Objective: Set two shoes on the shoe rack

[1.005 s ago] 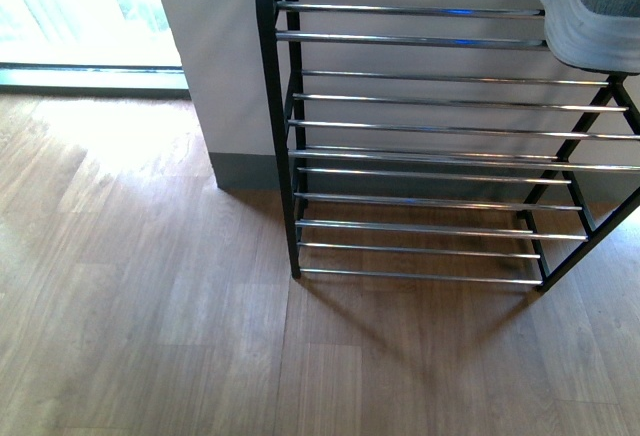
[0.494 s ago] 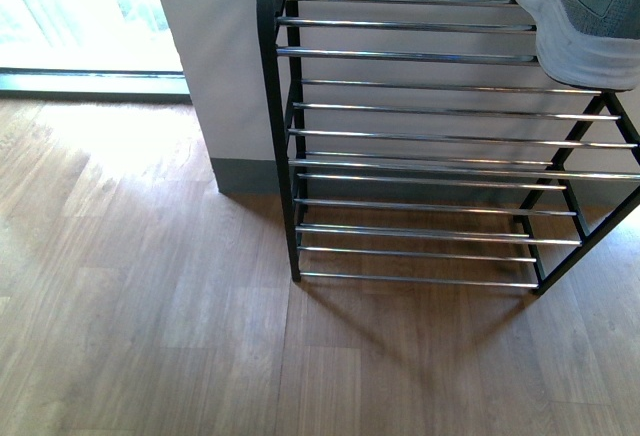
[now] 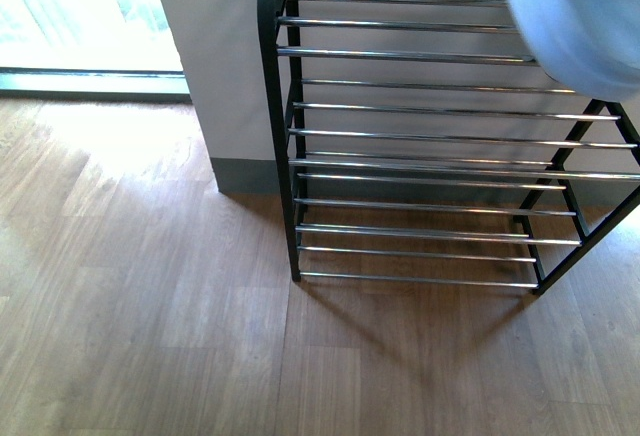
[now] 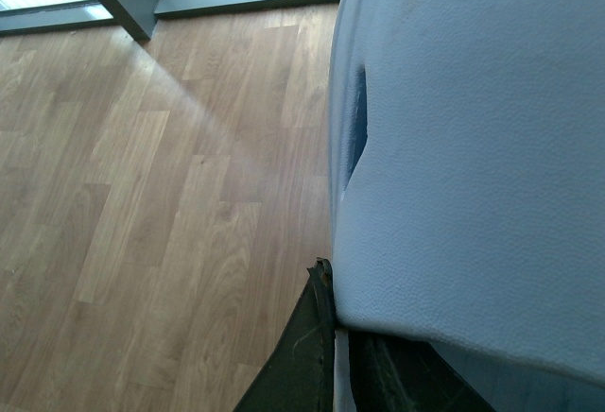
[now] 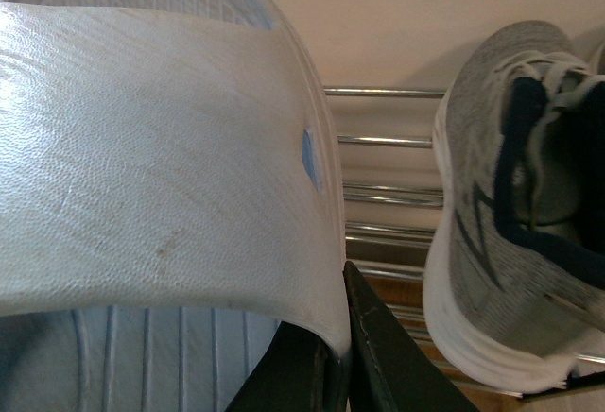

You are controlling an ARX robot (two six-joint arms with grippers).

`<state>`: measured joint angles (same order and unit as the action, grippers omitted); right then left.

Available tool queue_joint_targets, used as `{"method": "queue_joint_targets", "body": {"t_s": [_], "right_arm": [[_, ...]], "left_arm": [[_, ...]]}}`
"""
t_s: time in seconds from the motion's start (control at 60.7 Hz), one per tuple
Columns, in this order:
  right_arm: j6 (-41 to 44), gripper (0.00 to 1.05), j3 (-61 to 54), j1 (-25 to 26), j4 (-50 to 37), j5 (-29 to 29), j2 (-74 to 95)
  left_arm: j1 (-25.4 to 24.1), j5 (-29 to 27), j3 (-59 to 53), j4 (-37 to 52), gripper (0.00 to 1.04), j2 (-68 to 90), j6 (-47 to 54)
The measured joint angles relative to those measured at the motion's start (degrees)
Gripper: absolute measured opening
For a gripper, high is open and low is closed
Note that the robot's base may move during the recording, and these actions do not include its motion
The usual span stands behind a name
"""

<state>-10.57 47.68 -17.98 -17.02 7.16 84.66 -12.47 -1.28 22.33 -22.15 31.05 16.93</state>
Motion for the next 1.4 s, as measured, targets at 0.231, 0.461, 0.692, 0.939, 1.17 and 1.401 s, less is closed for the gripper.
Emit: {"method": "queue_joint_targets", "body": {"t_s": [0.231, 0.461, 0.692, 0.939, 1.17, 1.401], "right_arm": [[-0.8, 0.01, 13.7, -1.7, 5.0, 6.3, 14.3], [4.0, 0.01, 27.4, 0.0, 8.3, 14.0, 28.2], [7.6, 0.01, 35.8, 2.3, 12.6, 18.8, 35.8], [9.0, 0.01, 41.3, 3.3, 14.5, 20.1, 39.9], [10.6, 0.3, 41.7, 3.7, 13.4, 18.7, 40.1], [10.9, 0.65, 34.3, 3.8, 8.2, 13.9, 33.9]], "left_arm": [[0.0, 0.0, 0.0, 0.0, 0.02, 0.0, 0.0], [0.0, 0.0, 0.0, 0.0, 0.02, 0.0, 0.0], [0.0, 0.0, 0.0, 0.0, 0.02, 0.0, 0.0], [0.0, 0.0, 0.0, 0.0, 0.02, 0.0, 0.0], [0.0, 0.0, 0.0, 0.0, 0.02, 0.0, 0.0], [0.0, 0.0, 0.0, 0.0, 0.02, 0.0, 0.0]]}}
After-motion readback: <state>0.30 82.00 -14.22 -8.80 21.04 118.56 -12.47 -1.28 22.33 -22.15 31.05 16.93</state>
